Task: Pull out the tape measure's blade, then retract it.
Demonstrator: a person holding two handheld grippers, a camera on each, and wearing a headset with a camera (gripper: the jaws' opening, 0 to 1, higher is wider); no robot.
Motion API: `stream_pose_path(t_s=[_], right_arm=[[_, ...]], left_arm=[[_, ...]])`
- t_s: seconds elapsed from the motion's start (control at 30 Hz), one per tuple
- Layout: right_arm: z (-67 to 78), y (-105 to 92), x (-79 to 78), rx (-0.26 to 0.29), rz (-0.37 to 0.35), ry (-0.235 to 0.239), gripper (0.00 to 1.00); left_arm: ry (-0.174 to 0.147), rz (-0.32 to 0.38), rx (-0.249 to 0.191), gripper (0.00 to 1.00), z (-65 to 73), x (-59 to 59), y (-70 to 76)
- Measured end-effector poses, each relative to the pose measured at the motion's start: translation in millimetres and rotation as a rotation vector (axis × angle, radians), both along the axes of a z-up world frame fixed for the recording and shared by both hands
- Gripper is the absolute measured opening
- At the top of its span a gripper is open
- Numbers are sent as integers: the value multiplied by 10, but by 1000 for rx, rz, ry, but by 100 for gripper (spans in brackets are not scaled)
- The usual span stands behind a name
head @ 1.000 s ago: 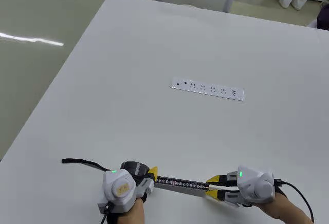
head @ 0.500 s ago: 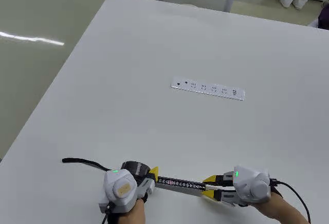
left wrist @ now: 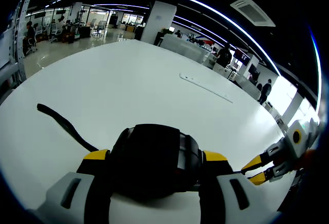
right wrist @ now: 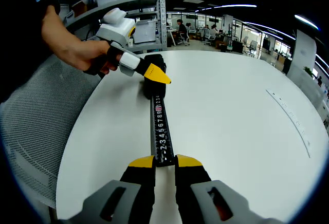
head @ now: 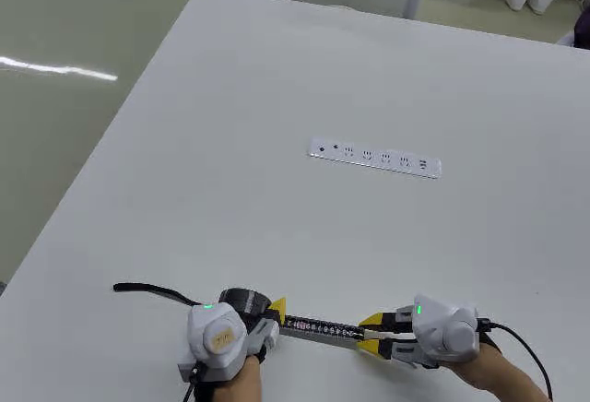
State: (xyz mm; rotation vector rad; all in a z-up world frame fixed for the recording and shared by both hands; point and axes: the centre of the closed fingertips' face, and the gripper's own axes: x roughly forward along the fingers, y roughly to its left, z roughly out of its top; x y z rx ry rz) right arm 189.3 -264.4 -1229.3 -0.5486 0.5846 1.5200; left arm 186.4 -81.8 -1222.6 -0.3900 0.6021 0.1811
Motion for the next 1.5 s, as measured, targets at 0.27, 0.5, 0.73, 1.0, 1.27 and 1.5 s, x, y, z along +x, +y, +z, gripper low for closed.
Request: stream_pose_path(t_s=[0.27, 0.5, 0.73, 1.0, 1.27, 1.5], right_arm=[[9, 79, -11, 7, 5, 3, 12], [0, 181, -17, 17, 13, 8, 12], [0, 295, -28, 27, 24, 11, 12], [-9, 373, -37, 34, 29, 14, 12], [-4, 429, -49, 37, 32, 16, 12], [-11, 506, -61, 44, 36, 19, 12]], left_arm=[[0, 0, -5, 67, -9, 1, 3], [-1, 1, -12, 67, -3, 2, 2], [-2, 1, -17, 67, 8, -1, 0], [-1, 2, -18, 67, -6, 0, 4], [0, 1, -20, 67, -12, -1, 4], [1, -1, -21, 67, -5, -2, 4]])
